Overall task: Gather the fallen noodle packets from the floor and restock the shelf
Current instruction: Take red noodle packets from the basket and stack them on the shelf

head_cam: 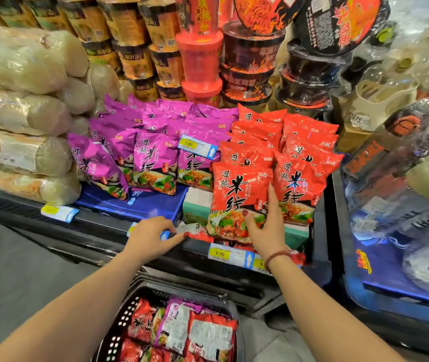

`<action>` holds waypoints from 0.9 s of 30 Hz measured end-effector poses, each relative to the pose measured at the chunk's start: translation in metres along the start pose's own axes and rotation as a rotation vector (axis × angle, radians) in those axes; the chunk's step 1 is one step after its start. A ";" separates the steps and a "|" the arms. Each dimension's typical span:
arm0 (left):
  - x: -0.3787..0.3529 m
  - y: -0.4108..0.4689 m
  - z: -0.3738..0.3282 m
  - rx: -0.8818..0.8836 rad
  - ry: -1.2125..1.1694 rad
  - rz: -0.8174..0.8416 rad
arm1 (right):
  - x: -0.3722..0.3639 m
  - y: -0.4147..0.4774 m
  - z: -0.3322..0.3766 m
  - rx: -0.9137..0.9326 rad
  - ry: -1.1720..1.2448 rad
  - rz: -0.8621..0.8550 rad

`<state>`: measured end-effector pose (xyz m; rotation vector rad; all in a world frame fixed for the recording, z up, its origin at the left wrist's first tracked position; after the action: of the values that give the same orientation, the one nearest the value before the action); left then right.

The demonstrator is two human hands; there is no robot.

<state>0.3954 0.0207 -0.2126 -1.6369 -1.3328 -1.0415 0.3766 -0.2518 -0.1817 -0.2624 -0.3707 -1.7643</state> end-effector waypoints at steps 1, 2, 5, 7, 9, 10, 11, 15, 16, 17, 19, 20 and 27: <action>0.001 0.000 -0.001 -0.014 0.007 -0.022 | 0.000 -0.001 -0.002 -0.008 -0.074 -0.025; 0.001 0.001 0.000 -0.023 0.019 -0.038 | 0.002 -0.003 -0.001 -0.012 -0.163 -0.058; 0.001 0.002 0.000 -0.053 0.028 -0.092 | 0.008 -0.010 0.017 0.105 -0.464 -0.196; 0.002 0.002 0.001 -0.057 0.024 -0.117 | -0.002 -0.013 0.030 0.242 -0.615 -0.197; 0.002 0.002 0.001 -0.066 0.015 -0.140 | -0.020 -0.011 0.034 0.340 -0.714 -0.114; 0.003 0.002 0.000 -0.072 0.016 -0.157 | -0.030 -0.010 0.032 0.362 -0.751 -0.064; 0.004 0.002 0.000 -0.075 0.017 -0.171 | -0.039 -0.009 0.030 0.372 -0.781 -0.026; 0.005 0.002 0.002 -0.095 -0.003 -0.219 | -0.057 -0.003 0.019 0.342 -0.837 -0.012; 0.004 0.004 0.002 -0.100 0.006 -0.223 | -0.058 -0.001 0.017 0.334 -0.850 -0.020; 0.003 0.004 0.002 -0.106 0.022 -0.217 | -0.060 0.002 0.015 0.324 -0.866 -0.025; 0.000 0.006 0.002 -0.099 0.050 -0.182 | -0.064 0.005 0.012 0.324 -0.917 -0.030; 0.000 0.006 0.002 -0.090 0.059 -0.167 | -0.066 0.005 0.010 0.327 -0.941 -0.029; 0.002 0.002 -0.004 -0.147 0.073 -0.236 | -0.070 0.012 -0.002 0.236 -1.060 -0.002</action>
<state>0.3975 0.0171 -0.2091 -1.5556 -1.4548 -1.3545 0.4036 -0.1913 -0.2080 -1.0218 -1.3135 -1.4310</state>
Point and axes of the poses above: each hand's wrist, its own y-axis towards the middle knuckle, its own x-axis out of the back of the hand, z = x × y, the point moved 10 cm from there along y, towards the middle knuckle, and after that the axes turned 3 degrees about x, right-handed, at the moved point
